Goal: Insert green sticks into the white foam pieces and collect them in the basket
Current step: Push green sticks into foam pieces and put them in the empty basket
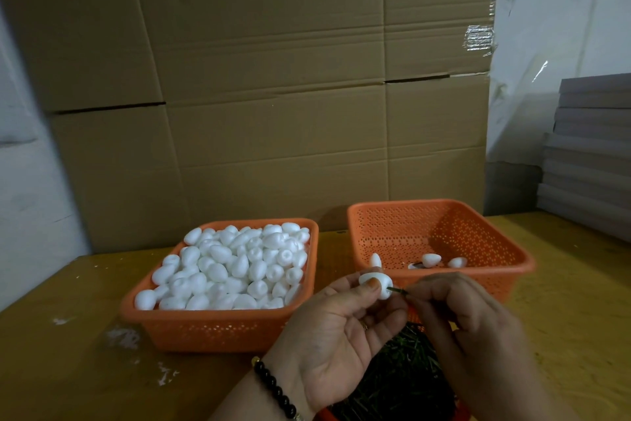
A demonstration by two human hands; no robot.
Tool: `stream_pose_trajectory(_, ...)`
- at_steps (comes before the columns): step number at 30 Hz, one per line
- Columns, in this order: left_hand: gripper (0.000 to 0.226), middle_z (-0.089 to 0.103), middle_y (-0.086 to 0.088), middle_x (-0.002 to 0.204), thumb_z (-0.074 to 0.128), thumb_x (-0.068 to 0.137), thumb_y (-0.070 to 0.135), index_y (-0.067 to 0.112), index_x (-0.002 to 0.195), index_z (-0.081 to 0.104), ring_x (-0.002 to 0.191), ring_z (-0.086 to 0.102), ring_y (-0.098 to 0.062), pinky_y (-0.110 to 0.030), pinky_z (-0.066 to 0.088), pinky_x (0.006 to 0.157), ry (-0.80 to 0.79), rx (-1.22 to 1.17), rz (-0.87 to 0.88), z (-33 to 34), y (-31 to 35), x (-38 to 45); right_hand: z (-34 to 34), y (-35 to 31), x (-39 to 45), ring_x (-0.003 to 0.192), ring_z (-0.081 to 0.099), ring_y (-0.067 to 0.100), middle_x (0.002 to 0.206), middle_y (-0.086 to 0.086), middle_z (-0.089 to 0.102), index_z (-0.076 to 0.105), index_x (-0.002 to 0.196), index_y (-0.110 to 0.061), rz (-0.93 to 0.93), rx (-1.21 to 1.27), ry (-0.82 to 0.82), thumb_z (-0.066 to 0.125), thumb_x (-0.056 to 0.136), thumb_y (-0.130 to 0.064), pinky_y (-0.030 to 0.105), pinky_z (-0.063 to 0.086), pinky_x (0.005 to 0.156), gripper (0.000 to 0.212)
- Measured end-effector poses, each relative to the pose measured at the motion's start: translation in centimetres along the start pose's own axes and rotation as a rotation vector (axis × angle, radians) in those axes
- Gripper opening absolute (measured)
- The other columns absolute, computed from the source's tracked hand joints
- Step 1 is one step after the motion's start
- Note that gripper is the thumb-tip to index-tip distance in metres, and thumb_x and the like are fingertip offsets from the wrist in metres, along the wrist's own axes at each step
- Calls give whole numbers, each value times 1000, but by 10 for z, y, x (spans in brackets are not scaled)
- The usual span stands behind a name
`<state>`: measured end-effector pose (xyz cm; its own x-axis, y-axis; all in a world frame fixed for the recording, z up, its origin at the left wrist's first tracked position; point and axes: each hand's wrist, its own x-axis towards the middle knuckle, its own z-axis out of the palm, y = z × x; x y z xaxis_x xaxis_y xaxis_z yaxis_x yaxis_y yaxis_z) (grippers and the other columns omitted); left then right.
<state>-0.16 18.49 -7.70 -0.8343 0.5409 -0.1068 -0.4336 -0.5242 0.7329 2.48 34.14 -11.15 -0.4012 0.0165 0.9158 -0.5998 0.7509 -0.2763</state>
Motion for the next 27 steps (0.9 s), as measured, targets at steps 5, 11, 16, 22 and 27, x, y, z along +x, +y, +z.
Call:
stream_pose_trajectory(5, 28, 68, -20, 87, 67, 70, -2, -3, 97, 68, 71, 70, -25, -32, 59, 62, 13, -14, -4, 0, -1, 1, 1, 1, -1, 84, 59, 0, 86, -5, 65, 68, 80, -8, -2, -27, 6, 54, 84, -24, 6, 47, 75, 22)
stream_pose_trajectory(11, 32, 69, -19, 84, 66, 70, -3, -3, 102, 65, 70, 71, -24, -33, 59, 61, 28, -37, -9, 1, -2, 2, 3, 1, -3, 88, 58, -1, 87, -4, 65, 68, 80, -9, 1, -41, -7, 54, 85, -24, 3, 44, 78, 21)
stream_pose_trajectory(16, 31, 69, -18, 83, 65, 70, -4, -2, 101, 66, 68, 71, -23, -32, 58, 61, 33, -33, -8, 2, -3, 1, 4, 3, -4, 86, 58, 0, 88, -6, 63, 66, 81, -10, -7, -43, -15, 53, 87, -25, 10, 48, 73, 20)
stream_pose_trajectory(22, 32, 70, -17, 87, 65, 69, -1, 0, 102, 67, 73, 71, -22, -30, 58, 61, 36, 9, -3, 2, -5, 1, 4, 1, -3, 86, 58, -1, 88, -8, 62, 67, 82, -11, -28, -48, -36, 53, 87, -24, 7, 46, 74, 20)
stream_pose_trajectory(27, 28, 70, -16, 86, 64, 71, 0, 1, 99, 68, 74, 71, -21, -30, 58, 62, 17, 39, -1, 2, -6, 1, 3, 1, -2, 84, 58, -2, 89, -9, 62, 67, 83, -11, -15, -21, -54, 54, 88, -24, 8, 47, 71, 19)
